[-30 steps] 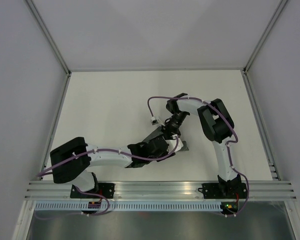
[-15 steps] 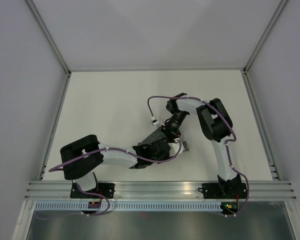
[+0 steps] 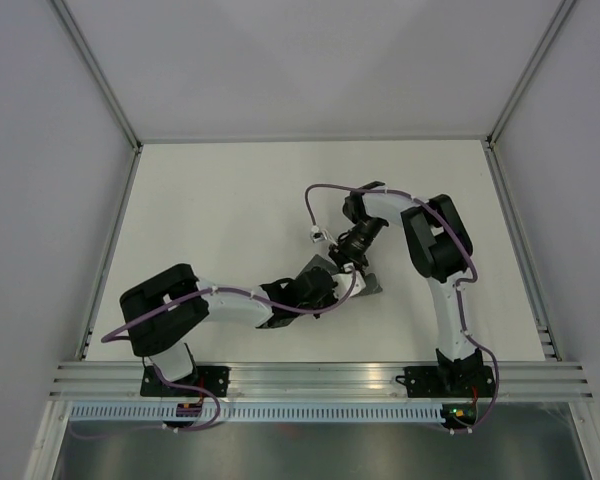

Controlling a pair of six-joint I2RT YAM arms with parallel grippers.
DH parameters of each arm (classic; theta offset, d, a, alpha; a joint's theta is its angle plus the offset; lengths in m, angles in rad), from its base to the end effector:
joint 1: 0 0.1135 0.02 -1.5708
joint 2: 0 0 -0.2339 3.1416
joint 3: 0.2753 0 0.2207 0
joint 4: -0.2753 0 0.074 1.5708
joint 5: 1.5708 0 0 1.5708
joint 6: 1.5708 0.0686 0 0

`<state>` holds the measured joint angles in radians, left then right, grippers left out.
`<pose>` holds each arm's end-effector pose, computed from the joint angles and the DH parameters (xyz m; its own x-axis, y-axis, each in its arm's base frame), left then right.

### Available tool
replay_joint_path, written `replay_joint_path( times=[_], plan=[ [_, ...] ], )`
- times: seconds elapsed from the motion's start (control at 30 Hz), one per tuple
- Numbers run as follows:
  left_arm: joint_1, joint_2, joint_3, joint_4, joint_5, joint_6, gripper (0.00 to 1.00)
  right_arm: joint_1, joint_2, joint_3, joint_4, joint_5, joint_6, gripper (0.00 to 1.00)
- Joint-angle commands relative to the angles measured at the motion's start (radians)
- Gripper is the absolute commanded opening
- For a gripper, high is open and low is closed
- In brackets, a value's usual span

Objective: Fold the napkin, place the utensils inside, and roll it up
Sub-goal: Roll the napkin with the utensil

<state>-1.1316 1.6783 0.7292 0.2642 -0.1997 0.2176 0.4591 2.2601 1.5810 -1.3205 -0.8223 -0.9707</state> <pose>0.1513 -0.2901 0.1190 -0.0852 0.6790 -0.7291 0.8605 0.4191 0.2897 0.2660 0.1875 0.0975 -0.4369 -0.8425 -0.3151 -0.6889 0.0882 0.7194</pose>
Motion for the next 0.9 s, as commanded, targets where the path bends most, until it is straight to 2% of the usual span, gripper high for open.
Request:
replay_joint_path(
  times=[0.0, 0.13, 0.33, 0.4, 0.47, 0.5, 0.53, 0.63, 0.87],
  plan=[
    [0.070, 0.037, -0.034, -0.006, 0.170, -0.113, 0.02, -0.066, -0.077, -0.015, 0.072, 0.000, -0.098, 0.50],
    [0.141, 0.061, -0.025, -0.026, 0.327, -0.173, 0.02, -0.169, -0.203, -0.036, 0.118, -0.080, -0.114, 0.56],
    [0.233, 0.087, -0.021, -0.028, 0.528, -0.243, 0.02, -0.296, -0.434, -0.107, 0.210, -0.161, -0.126, 0.58],
    [0.272, 0.100, -0.008, -0.031, 0.615, -0.267, 0.02, -0.316, -0.514, -0.195, 0.257, -0.161, -0.155, 0.58],
    [0.315, 0.119, -0.005, -0.016, 0.702, -0.316, 0.02, -0.318, -0.660, -0.345, 0.413, -0.143, -0.132, 0.60],
    [0.328, 0.127, -0.004, -0.013, 0.724, -0.342, 0.02, -0.313, -0.710, -0.399, 0.478, -0.124, -0.088, 0.63],
    [0.337, 0.136, -0.001, -0.013, 0.746, -0.354, 0.02, -0.306, -0.808, -0.451, 0.615, -0.100, -0.057, 0.64],
    [0.363, 0.176, 0.028, -0.036, 0.812, -0.386, 0.02, -0.240, -0.959, -0.664, 0.804, 0.023, -0.016, 0.67],
    [0.394, 0.267, 0.087, -0.091, 0.901, -0.422, 0.02, 0.027, -1.060, -0.880, 1.035, 0.308, 0.020, 0.68]
  ],
)
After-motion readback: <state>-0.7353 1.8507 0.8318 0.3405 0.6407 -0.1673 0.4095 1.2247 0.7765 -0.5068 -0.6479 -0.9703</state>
